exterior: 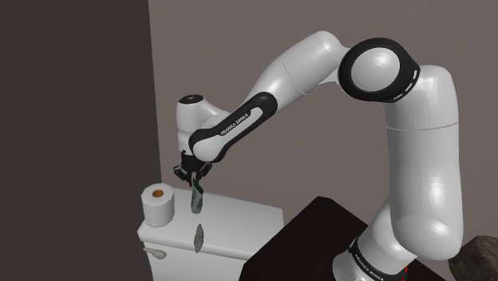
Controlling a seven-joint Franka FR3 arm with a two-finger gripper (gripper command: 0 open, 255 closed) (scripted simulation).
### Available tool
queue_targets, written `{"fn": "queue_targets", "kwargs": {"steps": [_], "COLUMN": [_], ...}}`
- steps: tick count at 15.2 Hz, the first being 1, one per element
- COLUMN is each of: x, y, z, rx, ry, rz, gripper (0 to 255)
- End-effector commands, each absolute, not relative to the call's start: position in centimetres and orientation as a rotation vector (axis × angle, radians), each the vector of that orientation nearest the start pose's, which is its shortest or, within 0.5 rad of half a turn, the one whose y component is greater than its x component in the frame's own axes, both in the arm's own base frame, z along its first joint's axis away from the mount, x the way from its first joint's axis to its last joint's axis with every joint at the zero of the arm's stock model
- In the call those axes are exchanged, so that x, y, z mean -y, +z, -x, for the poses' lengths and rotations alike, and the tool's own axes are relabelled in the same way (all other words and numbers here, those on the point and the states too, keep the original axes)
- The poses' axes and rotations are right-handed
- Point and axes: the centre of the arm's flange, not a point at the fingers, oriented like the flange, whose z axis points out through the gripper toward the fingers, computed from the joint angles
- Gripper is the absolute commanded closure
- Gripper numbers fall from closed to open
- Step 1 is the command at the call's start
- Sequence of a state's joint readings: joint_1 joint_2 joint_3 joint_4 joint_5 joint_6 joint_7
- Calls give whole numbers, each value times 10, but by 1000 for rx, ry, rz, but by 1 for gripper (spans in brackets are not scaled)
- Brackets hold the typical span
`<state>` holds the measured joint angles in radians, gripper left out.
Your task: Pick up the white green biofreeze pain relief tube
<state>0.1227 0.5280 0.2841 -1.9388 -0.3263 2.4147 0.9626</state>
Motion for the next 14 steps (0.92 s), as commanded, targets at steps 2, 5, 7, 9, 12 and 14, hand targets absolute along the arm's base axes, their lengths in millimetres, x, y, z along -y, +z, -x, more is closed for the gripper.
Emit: {"fn": "queue_targets", "kwargs": {"steps": [2,5,7,9,12,14], "x": [-238,-238,-238,-238,-238,-238], "y": [216,226,237,248,263,274], "z": [-572,-572,-572,-572,-572,-572], "rx": [-549,-548,-548,-548,-548,-548], "ry": [-48,-48,-48,-48,-48,-48], "rz": [3161,3161,3161,3161,3161,3161], "gripper": [255,255,255,255,255,255]}}
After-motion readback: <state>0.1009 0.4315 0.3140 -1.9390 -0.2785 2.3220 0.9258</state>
